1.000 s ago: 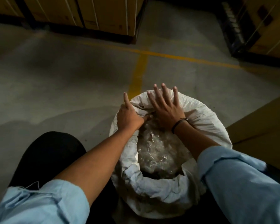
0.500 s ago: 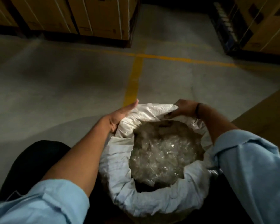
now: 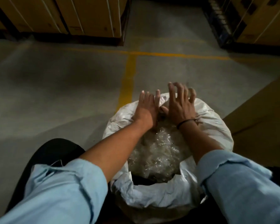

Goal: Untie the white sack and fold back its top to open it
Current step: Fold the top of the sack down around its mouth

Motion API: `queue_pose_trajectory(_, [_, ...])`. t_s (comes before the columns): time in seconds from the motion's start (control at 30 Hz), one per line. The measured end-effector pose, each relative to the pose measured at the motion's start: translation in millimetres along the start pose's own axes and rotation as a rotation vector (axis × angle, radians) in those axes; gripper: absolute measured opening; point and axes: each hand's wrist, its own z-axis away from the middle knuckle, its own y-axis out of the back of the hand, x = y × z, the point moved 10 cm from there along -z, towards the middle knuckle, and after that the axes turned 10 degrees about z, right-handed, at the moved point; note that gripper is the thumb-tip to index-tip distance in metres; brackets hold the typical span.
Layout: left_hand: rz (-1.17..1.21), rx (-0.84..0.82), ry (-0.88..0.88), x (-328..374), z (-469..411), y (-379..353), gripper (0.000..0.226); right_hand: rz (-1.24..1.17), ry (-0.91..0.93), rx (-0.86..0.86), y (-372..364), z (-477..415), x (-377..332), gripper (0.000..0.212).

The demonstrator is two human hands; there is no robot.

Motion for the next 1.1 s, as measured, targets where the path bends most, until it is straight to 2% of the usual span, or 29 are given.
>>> queue_pose_trajectory(0.1, [0.158, -0.111, 0.042, -13, -18, -3, 0.088, 0.054, -0.004, 0.017, -12, 20, -11, 0.095])
queue_pose_trajectory(0.17, [0.308, -0.222, 0.042, -17, -25, -9, 0.067, 0.110, -0.011, -0.106, -29, 26, -4, 0.107])
queue_pose_trajectory(0.23, [0.644, -0.472, 0.039, -26, -28, -18, 0.049, 0.181, -0.027, -0.260, -45, 29, 13, 0.110])
queue_pose_trajectory(0.27, [0.841, -0.589, 0.071, -37, -28, -18, 0.047, 0.200, -0.041, -0.305, -47, 28, 23, 0.099])
queue_pose_trajectory(0.33, [1.126, -0.766, 0.143, -60, -23, -14, 0.052, 0.164, -0.052, -0.320, -39, 17, 37, 0.061])
queue_pose_trajectory(0.37, [1.180, -0.822, 0.162, -68, -19, -15, 0.058, 0.117, -0.053, -0.348, -37, 11, 42, 0.047])
queue_pose_trajectory(0.43, [1.156, -0.885, 0.165, -73, -14, -25, 0.066, 0.022, -0.051, -0.454, -41, 7, 50, 0.037])
queue_pose_trajectory(0.5, [0.994, -0.827, 0.138, -64, -23, -29, 0.070, -0.053, -0.063, -0.586, -54, 15, 60, 0.037])
queue_pose_trajectory(0.57, [0.618, -0.606, 0.020, -49, -47, -14, 0.087, -0.098, -0.114, -0.608, -55, 24, 73, 0.040])
queue_pose_trajectory(0.63, [0.238, -0.304, -0.166, -9, -60, 19, 0.119, -0.061, -0.141, -0.569, -49, 30, 79, 0.044])
queue_pose_trajectory(0.7, [0.098, -0.092, -0.376, 54, -53, 42, 0.126, -0.010, -0.134, -0.506, -39, 29, 79, 0.047])
queue_pose_trajectory(0.77, [0.054, -0.089, -0.446, 99, -38, 33, 0.123, 0.050, -0.131, -0.389, -23, 30, 77, 0.053])
queue_pose_trajectory(0.83, [0.125, -0.192, -0.352, 105, -33, 20, 0.107, 0.194, -0.100, -0.247, -10, 40, 71, 0.057])
queue_pose_trajectory(0.9, [0.254, -0.248, -0.278, 93, -37, 20, 0.072, 0.272, -0.095, -0.150, -6, 61, 68, 0.068])
queue_pose_trajectory(1.03, [0.428, -0.349, -0.218, 69, -51, 23, 0.021, 0.328, -0.216, -0.319, -22, 95, 94, 0.098])
queue_pose_trajectory(1.1, [0.538, -0.364, -0.194, 61, -60, 22, 0.011, 0.295, -0.293, -0.391, -22, 95, 109, 0.086])
